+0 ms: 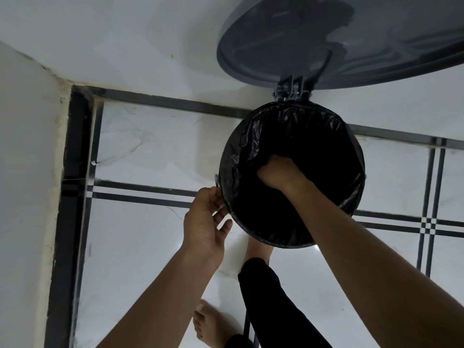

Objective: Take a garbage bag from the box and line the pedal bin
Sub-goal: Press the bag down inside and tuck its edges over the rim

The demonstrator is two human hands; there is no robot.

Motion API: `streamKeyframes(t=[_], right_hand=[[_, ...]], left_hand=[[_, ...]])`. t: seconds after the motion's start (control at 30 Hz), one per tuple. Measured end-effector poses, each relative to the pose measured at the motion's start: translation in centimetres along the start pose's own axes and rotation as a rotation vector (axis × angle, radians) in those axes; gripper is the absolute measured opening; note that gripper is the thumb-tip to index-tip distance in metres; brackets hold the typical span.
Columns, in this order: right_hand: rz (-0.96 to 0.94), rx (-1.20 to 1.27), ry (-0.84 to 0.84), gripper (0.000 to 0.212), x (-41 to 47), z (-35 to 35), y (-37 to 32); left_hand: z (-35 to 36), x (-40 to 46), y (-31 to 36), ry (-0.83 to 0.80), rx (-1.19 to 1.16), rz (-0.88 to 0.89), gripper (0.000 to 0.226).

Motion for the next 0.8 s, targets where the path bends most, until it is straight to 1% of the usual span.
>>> streamKeyframes(t=[0.1,0.17,0.23,0.3,0.33,0.4,0.47,0.57,0.67,0.73,0.8], right_hand=[[-0.034,0.126,0.040,0.033,-4.6,-2.4,-0.1],[-0.116,0.083,0.031,0.036,-6.2,-2.4,-1.3],[-0.220,-0.075,-0.077,0.042,-5.3,-0.9,-2.4],[-0.187,-0.149,-0.277,0.049,-2.2,1.8,-2.1],[-0.161,-0.180,-0.340,0.053,-1.0,2.8,-1.7],[-0.131,-0.245,-0.405,0.062,0.7,4.0,-1.0],[-0.097,-0.252,-0.429,0.062,1.8,4.8,-0.3],[-0.093,-0.232,-0.404,0.060,2.5,5.7,0.5],[-0.084,-0.097,-0.309,0.054,2.1,5.5,1.0],[-0.052,-0.015,-0.226,0.047,0.6,4.1,1.5],[-0.048,0.025,-0.089,0.041,-1.9,1.6,2.1]], left_hand=[[0.1,0.0,-0.1,0.004,-0.004,-0.004,0.024],[0.1,0.1,-0.1,0.008,-0.008,-0.005,0.020],[0.0,0.2,-0.3,0.011,-0.017,-0.004,0.016],[0.1,0.3,-0.4,0.004,-0.021,-0.003,0.016],[0.1,0.3,-0.5,-0.001,-0.022,-0.002,0.017],[0.0,0.5,-0.7,-0.004,-0.023,0.002,0.019],[-0.2,0.8,-0.7,-0.009,-0.022,0.006,0.019],[-0.4,1.4,-0.5,-0.025,-0.005,0.007,0.016],[-0.5,1.6,-0.4,-0.042,0.018,-0.002,0.013],[-0.6,1.5,-0.3,-0.052,0.026,-0.012,0.010],[-0.8,1.2,-0.3,-0.064,0.019,-0.034,0.009]])
Point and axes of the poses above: each hand's wrist, its own x-axis towards the middle knuckle, its own z-axis out of the palm, y = z × x, the point moved 3 cm from there along x, towards the middle knuckle, and after that the axes turned 15 degrees about -x, right-handed, at the moved point
